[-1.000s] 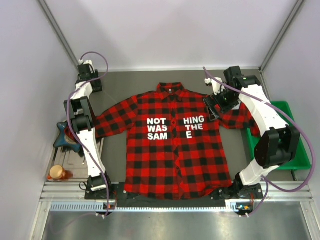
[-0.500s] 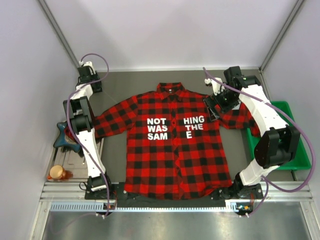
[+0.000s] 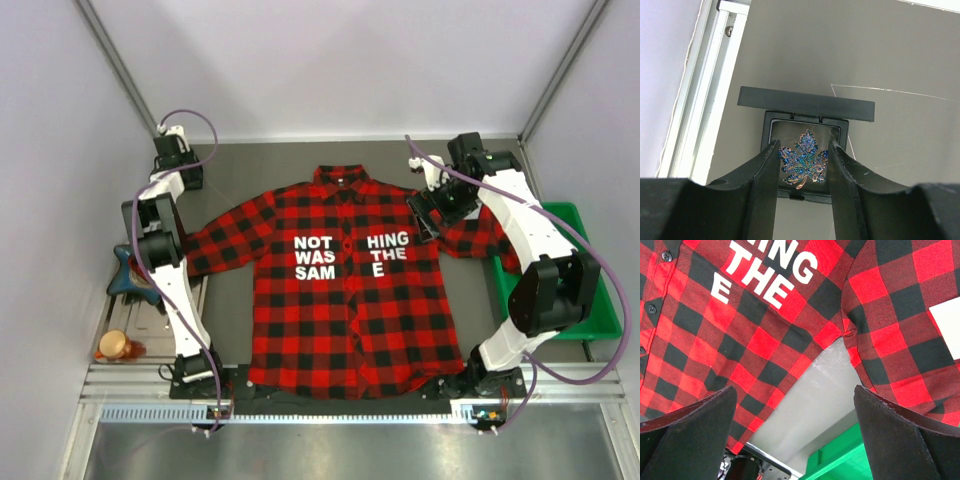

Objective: Pin the brooch onto the clothing

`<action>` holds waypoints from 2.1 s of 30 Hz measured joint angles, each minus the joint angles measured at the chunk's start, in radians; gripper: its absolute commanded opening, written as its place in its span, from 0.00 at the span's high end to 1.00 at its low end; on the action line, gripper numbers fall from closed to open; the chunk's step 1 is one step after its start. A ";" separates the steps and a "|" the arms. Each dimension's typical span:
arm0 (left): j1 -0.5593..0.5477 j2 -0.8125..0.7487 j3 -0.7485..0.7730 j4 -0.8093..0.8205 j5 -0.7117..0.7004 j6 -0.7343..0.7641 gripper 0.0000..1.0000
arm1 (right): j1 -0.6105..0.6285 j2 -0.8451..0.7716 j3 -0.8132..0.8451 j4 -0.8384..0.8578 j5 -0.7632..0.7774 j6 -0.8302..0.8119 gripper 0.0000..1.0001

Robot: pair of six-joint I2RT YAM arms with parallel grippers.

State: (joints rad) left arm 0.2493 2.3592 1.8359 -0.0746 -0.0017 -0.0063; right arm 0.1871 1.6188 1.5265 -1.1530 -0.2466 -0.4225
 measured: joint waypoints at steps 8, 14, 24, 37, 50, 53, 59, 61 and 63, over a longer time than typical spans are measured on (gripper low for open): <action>0.001 -0.082 -0.062 0.010 0.021 0.011 0.72 | 0.000 0.000 0.002 0.000 -0.011 -0.014 0.01; 0.002 -0.179 -0.135 0.011 0.071 0.012 0.72 | 0.000 0.008 0.031 -0.003 -0.034 -0.019 0.01; -0.030 -0.467 -0.442 -0.024 0.320 0.051 0.69 | 0.000 0.028 0.141 0.010 -0.188 0.016 0.01; -0.523 -0.983 -0.755 0.053 0.621 0.217 0.62 | 0.000 0.033 0.176 0.179 -0.571 0.252 0.01; -0.776 -1.081 -0.827 0.079 0.739 0.457 0.62 | 0.059 0.034 0.115 0.266 -0.808 0.415 0.09; -0.813 -1.081 -0.829 0.075 0.737 0.507 0.62 | 0.088 0.033 0.085 0.286 -0.814 0.445 0.15; -0.849 -1.081 -0.832 0.075 0.730 0.561 0.63 | 0.157 0.033 0.030 0.329 -0.818 0.484 0.28; -0.855 -1.081 -0.832 0.075 0.727 0.568 0.63 | 0.185 0.033 0.019 0.346 -0.819 0.495 0.29; -0.859 -1.081 -0.832 0.075 0.724 0.572 0.63 | 0.207 0.033 0.018 0.356 -0.819 0.503 0.29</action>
State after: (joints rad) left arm -0.6094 1.2781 1.0039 0.0006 0.7227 0.5655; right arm 0.3939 1.6516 1.5444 -0.7971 -1.0653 0.0807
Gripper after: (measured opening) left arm 0.447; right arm 0.716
